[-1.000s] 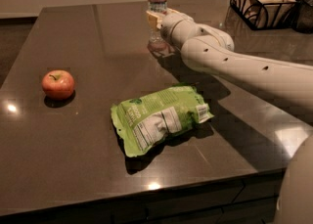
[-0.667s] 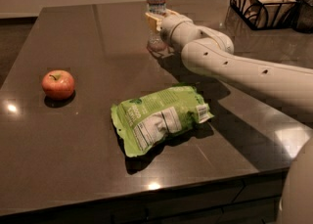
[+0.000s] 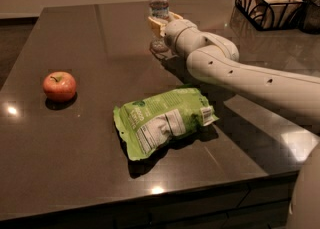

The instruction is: Place water bottle upright

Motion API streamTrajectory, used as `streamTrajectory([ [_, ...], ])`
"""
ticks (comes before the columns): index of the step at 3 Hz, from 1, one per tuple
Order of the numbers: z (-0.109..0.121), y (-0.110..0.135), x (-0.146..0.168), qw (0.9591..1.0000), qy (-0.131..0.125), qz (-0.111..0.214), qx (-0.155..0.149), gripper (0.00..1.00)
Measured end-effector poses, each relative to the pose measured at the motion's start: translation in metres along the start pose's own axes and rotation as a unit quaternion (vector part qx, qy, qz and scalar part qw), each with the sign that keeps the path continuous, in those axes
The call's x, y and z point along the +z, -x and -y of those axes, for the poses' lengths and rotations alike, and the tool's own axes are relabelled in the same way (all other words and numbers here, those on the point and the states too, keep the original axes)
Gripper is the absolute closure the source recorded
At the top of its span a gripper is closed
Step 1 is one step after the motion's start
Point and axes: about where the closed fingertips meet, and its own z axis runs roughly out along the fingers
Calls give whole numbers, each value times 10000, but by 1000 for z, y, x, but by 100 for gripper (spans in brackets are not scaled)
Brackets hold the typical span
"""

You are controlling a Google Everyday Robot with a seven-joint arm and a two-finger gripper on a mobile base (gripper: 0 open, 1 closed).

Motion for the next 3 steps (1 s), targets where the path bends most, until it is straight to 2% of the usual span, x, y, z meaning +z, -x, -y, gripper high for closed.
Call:
streamTrajectory([
  [1,-1,3,-1,10000,-22,-56,-10,82],
  [3,-4,6,0,9999,-9,-121,-30,35],
])
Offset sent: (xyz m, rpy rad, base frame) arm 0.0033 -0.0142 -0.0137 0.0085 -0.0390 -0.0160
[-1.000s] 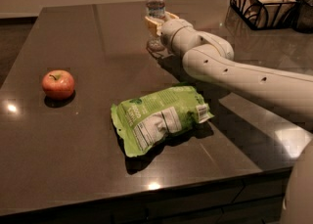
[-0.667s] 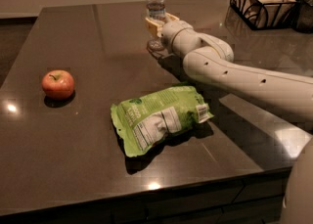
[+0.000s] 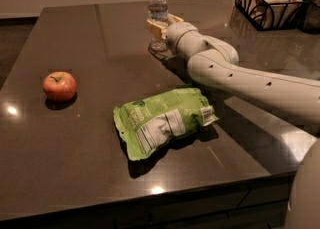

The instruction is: Place water bottle upright

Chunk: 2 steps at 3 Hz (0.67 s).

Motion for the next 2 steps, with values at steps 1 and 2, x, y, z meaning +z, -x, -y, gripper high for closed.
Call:
streamTrajectory([
  [1,2,-1,1,10000,-12,-5,1,13],
  [2,3,-1,2,10000,-24,-10,3,0],
])
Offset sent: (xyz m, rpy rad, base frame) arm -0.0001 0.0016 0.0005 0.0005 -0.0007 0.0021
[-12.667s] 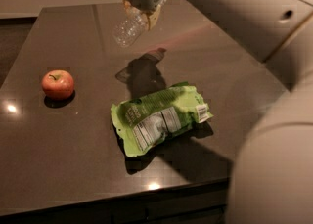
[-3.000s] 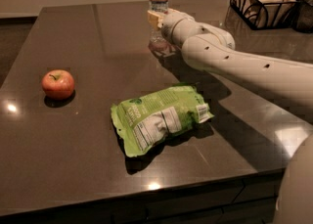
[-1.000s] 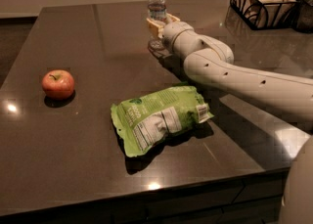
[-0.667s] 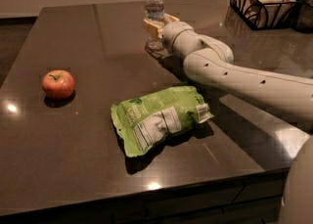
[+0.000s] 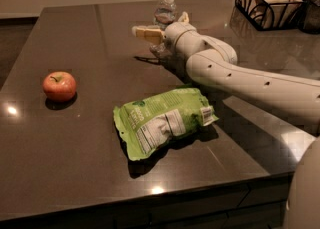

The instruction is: Place water bottle upright

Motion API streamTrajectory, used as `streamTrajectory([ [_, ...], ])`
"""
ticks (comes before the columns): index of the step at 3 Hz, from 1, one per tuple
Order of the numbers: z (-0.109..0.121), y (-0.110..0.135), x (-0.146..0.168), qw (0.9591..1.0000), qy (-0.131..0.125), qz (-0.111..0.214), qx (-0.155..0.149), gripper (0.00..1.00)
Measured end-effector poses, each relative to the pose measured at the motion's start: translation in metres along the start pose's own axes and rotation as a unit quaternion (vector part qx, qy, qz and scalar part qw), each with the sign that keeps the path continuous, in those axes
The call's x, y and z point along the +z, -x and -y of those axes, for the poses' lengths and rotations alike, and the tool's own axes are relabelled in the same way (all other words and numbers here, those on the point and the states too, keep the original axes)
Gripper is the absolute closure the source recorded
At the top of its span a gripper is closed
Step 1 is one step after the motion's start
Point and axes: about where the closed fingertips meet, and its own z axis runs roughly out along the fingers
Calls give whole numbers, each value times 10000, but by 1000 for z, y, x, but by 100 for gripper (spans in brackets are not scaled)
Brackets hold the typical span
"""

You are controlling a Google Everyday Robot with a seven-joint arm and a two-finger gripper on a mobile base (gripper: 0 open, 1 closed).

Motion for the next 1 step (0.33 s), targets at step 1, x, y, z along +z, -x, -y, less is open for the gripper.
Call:
streamTrajectory([
  [1,0,0,0,10000,0,0,0,0],
])
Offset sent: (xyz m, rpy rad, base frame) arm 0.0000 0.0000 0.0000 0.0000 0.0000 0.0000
